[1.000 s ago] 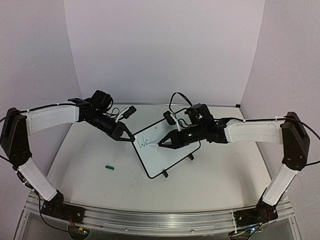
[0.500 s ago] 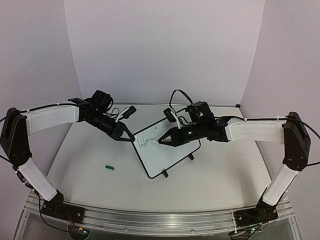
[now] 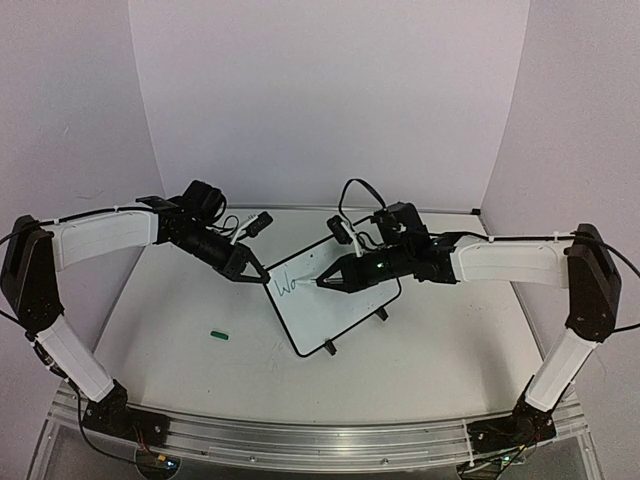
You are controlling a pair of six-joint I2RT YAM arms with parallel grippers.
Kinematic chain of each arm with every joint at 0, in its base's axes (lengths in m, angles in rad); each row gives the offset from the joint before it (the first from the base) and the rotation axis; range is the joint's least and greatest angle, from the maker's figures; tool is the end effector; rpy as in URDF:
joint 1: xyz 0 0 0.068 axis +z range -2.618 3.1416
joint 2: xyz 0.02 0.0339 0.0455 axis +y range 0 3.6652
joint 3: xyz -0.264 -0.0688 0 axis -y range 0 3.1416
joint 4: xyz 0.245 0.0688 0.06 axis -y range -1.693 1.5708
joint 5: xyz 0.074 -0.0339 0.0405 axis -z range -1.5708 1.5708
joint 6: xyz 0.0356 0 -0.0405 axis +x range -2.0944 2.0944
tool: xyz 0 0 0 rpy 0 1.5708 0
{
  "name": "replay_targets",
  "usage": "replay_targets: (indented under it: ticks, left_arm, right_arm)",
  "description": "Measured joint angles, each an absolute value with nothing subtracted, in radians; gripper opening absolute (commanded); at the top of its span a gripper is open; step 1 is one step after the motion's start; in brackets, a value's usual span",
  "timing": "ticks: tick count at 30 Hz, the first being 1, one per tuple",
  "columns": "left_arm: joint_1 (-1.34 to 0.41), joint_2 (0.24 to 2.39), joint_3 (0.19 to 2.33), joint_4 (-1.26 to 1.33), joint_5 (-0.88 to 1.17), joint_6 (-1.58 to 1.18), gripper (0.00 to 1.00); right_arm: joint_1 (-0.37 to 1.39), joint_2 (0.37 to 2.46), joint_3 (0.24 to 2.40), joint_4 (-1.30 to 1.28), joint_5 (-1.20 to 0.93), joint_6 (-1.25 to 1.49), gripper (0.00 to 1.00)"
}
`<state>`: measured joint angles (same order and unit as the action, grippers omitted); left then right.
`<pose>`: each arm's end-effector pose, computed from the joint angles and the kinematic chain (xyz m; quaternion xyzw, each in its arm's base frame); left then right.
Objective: Write a sentence on the whiteboard
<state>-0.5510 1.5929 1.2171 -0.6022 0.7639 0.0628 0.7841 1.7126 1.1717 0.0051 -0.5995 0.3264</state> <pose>0.2695 -0.1945 0.2606 0.3719 0.8131 -0.4114 0.1768 0.2599 0.2876 0.2473 -0.3306 0.7755 0.4672 0.2664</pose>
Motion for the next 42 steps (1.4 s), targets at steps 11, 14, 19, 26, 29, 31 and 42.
replay_targets:
  ticks: [11, 14, 19, 26, 29, 31, 42]
  left_arm:
    - [-0.551, 1.593, 1.217, -0.602, 0.764, 0.063, 0.00]
    - [-0.551, 1.593, 1.217, -0.602, 0.764, 0.063, 0.00]
    - [-0.551, 1.593, 1.217, -0.603, 0.764, 0.063, 0.00]
    - [-0.551, 1.593, 1.217, -0.602, 0.766, 0.065, 0.00]
    - [-0.551, 1.593, 1.217, -0.602, 0.766, 0.070, 0.00]
    - [-0.551, 1.593, 1.217, -0.602, 0.766, 0.072, 0.00]
    - [-0.551, 1.593, 1.217, -0.602, 0.766, 0.075, 0.00]
  right_arm:
    - [0.784, 1.703, 1.136, 0.014, -0.595, 0.327, 0.00]
    - [0.784, 1.697, 1.131, 0.013, -0.589, 0.327, 0.00]
    - [0.784, 1.692, 1.131, 0.011, -0.577, 0.327, 0.00]
    - [0.781, 1.676, 1.134, 0.007, -0.569, 0.326, 0.00]
    - [0.777, 1.666, 1.139, 0.008, -0.576, 0.326, 0.00]
    - [0.775, 1.662, 1.141, 0.009, -0.584, 0.326, 0.00]
    - [0.775, 1.665, 1.174, 0.015, -0.606, 0.330, 0.00]
